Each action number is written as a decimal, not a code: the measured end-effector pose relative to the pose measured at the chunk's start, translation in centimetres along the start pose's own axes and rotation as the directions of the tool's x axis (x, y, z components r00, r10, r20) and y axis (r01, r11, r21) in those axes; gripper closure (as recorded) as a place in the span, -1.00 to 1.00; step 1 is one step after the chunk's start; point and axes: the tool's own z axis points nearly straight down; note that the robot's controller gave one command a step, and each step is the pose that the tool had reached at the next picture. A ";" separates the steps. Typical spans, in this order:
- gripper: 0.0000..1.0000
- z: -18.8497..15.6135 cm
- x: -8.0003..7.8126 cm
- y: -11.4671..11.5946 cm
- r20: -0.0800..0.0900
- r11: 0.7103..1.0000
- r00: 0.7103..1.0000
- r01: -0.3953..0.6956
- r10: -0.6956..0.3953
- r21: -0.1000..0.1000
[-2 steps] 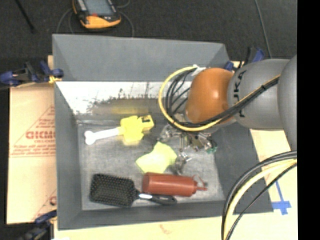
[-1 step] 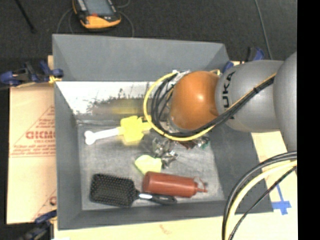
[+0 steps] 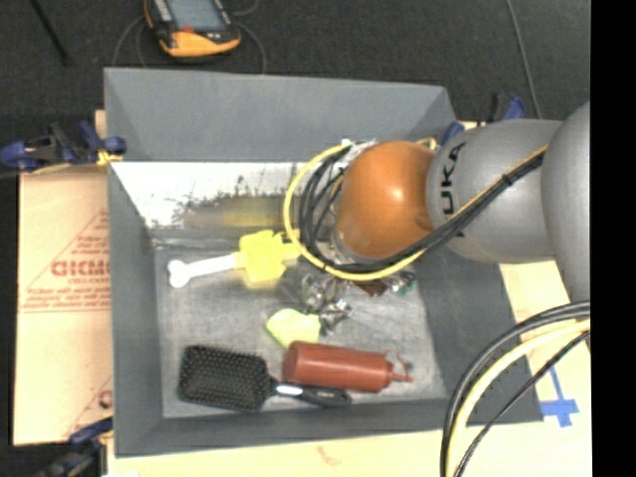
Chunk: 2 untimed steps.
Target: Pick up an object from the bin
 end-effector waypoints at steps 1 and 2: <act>1.00 -11.6 -1.0 0.3 -0.003 0.998 0.998 -0.057 0.057 -0.008; 1.00 -11.6 -1.0 0.3 -0.003 0.998 0.998 -0.058 0.058 -0.009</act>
Offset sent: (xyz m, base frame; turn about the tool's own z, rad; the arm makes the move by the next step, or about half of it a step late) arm 0.0000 0.0000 0.0000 0.0000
